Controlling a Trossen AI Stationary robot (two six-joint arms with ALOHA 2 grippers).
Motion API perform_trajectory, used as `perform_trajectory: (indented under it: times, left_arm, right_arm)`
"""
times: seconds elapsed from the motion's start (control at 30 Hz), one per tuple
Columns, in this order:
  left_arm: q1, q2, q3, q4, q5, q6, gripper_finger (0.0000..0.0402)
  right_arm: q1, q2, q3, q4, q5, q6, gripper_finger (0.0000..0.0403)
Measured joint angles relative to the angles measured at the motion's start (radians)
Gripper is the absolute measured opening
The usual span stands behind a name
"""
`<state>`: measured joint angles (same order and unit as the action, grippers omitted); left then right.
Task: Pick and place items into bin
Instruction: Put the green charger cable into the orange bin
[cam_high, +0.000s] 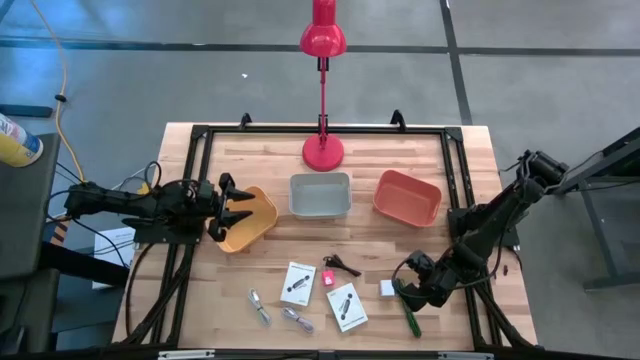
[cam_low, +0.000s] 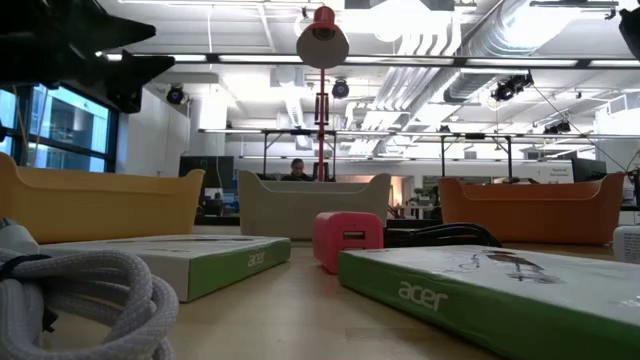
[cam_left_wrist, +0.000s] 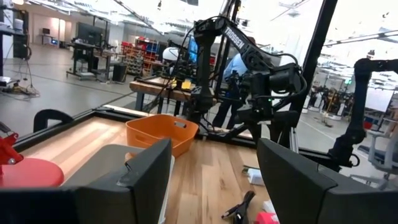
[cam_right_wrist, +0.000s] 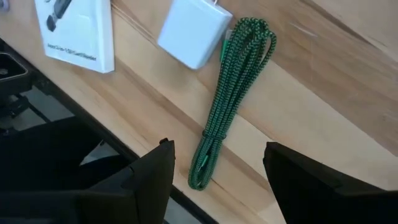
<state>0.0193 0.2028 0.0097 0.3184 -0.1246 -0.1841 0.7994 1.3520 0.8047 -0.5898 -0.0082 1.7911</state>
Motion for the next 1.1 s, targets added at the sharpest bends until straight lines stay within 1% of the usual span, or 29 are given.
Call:
perform_trajectory:
  times: [0.13, 0.3, 0.6, 0.73, 0.9, 0.97, 1.1]
  left_arm:
    - [0.000, 0.000, 0.000, -0.016, 0.000, -0.003, 0.0227]
    - [0.000, 0.000, 0.000, -0.017, 0.000, -0.004, 0.0227]
    - [0.000, 0.000, 0.000, -0.017, -0.014, -0.023, 0.0227]
    - [0.000, 0.000, 0.000, -0.017, -0.033, -0.030, 0.0227]
    - [0.000, 0.000, 0.000, -0.024, -0.034, -0.032, 0.0228]
    - [0.000, 0.000, 0.000, -0.024, -0.034, -0.033, 0.0227]
    - [0.000, 0.000, 0.000, -0.034, -0.035, -0.033, 0.0227]
  right_arm:
    - [0.000, 0.063, 0.000, 0.021, 0.002, -0.020, 0.0236]
    - [0.005, 0.163, 0.000, 0.101, -0.009, -0.044, 0.0236]
    - [0.016, 0.279, 0.001, 0.185, -0.041, -0.010, 0.0236]
    - [0.012, 0.306, 0.005, 0.205, -0.063, 0.001, 0.0236]
    - [0.006, 0.307, 0.005, 0.179, -0.069, 0.009, 0.0235]
    - [0.004, 0.308, 0.005, 0.164, -0.077, 0.017, 0.0227]
    - [-0.006, 0.309, 0.004, 0.118, -0.114, 0.030, 0.0197]
